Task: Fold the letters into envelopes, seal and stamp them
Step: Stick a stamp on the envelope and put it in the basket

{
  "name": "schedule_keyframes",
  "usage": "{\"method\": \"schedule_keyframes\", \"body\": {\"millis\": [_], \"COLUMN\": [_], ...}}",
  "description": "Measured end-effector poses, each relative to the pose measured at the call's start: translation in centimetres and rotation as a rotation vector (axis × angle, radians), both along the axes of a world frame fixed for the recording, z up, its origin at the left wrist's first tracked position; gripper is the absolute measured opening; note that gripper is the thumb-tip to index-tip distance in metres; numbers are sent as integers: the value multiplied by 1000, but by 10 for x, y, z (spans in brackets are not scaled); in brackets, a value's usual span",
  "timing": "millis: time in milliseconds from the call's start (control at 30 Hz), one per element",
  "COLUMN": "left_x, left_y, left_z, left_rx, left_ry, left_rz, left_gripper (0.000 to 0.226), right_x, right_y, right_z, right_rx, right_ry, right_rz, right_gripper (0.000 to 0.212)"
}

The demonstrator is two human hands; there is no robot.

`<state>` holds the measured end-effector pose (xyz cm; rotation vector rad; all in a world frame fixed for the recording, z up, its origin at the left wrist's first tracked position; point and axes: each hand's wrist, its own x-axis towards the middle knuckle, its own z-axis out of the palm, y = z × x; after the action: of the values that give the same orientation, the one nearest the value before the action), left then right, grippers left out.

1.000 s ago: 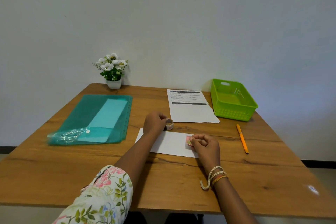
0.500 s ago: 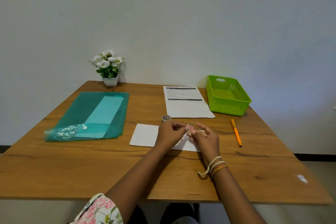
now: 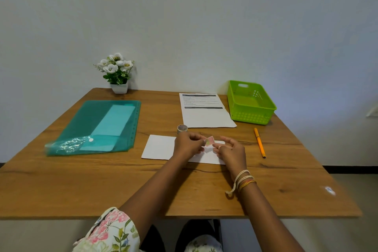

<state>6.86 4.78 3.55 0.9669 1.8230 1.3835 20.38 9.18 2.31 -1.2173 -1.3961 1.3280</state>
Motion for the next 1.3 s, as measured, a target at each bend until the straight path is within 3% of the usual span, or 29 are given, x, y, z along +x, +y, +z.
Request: {"method": "schedule_keyframes", "body": {"millis": [167,300,567,667,1100,1300], "left_x": [-2,4,10,11,24,28], "left_y": [6,15,27,25,14,11], "left_z": [9,19,16,5,-27,-31], "left_rx": [-80,-74,-41,-25,-81,-69], "left_ry": [306,477,505,487,882,982], "left_rz": [-199,-260,-301,-266,-172,-173], "left_gripper": [17,21,25,33,41,42], "right_x": [9,11,20,21,9,7], "right_y": [4,14,22,27,43,45], "right_z": [17,24,25,21,7,6], "right_rx": [279,299,175,97,8,-3], "right_ry": [-338,-502,-437,-435,-486,-526], "right_rz": [68,188,117,66,-90,-100], "right_gripper": [27,18,5,16,7,10]}}
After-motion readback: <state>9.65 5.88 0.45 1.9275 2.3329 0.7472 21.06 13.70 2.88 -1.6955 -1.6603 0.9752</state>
